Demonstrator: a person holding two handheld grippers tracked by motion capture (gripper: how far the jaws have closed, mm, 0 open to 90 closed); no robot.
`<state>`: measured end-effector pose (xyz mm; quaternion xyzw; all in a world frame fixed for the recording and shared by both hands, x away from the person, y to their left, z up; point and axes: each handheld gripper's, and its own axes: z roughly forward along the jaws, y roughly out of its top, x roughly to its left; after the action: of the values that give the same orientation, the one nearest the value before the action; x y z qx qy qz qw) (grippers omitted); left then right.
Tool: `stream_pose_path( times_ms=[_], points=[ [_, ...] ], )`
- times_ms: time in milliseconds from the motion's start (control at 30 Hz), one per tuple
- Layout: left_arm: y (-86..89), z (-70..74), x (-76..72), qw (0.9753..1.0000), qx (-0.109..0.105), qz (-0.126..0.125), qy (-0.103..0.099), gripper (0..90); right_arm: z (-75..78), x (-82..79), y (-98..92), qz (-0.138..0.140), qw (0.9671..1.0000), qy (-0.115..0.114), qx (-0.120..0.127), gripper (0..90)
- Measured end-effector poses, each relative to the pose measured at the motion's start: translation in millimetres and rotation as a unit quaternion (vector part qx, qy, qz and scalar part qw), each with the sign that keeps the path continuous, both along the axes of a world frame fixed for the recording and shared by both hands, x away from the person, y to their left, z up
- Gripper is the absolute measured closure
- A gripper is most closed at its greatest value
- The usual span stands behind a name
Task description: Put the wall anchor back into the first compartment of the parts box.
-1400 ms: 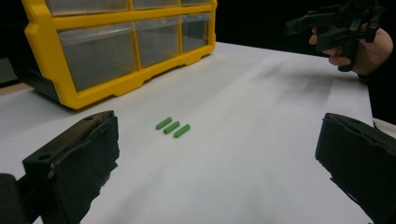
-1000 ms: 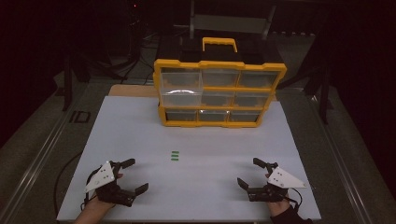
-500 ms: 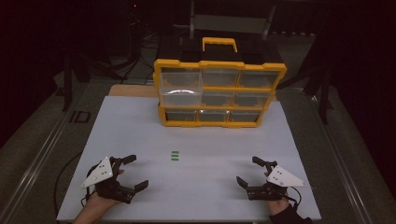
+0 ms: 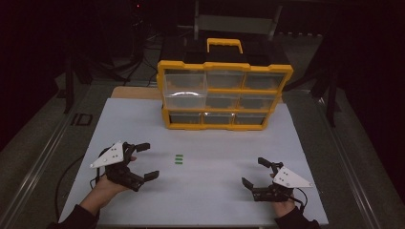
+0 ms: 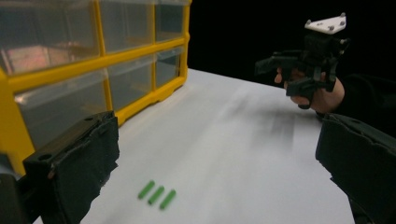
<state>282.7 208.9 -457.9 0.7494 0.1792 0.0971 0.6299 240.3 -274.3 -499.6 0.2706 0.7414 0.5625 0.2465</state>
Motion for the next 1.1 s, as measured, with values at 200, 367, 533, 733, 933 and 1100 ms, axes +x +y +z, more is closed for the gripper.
stream_pose_path(
  times_ms=[200, 367, 533, 733, 933, 1100],
  points=[
    [-10.8, 9.2, 18.5, 0.9996, 0.006, -0.027, -0.006, 0.0, 0.9, -1.5, -0.8, 0.001, 1.0, 0.001, 0.004, 7.8],
    [-20.6, 14.3, 29.3, 0.9987, 0.017, -0.047, -0.009, 0.0, 0.8, -1.7, -0.5, 0.003, 1.0, 0.002, 0.003, 7.8],
    [-32.7, 16.9, 46.3, 0.9974, 0.04, -0.06, -0.003, 0.0, 0.1, -1.7, 0.0, 0.006, 1.0, 0.004, 0.002, 7.8],
    [-41.8, 11.8, 57.3, 0.9962, 0.052, -0.069, -0.008, 0.0, -0.4, -1.7, 0.2, 0.007, 1.0, 0.006, 0.001, 7.8],
    [-51.8, 4.2, 69.4, 0.9948, 0.068, -0.076, -0.004, 0.0, -1.1, -1.6, 0.4, 0.008, 0.9999, 0.008, 0.002, 7.8],
    [-62.7, -5.8, 80.7, 0.9925, 0.091, -0.082, 0.0, 3.2, -2.0, -1.7, 1.5, 0.012, 0.9999, 0.012, -0.003, 7.9]
  ],
)
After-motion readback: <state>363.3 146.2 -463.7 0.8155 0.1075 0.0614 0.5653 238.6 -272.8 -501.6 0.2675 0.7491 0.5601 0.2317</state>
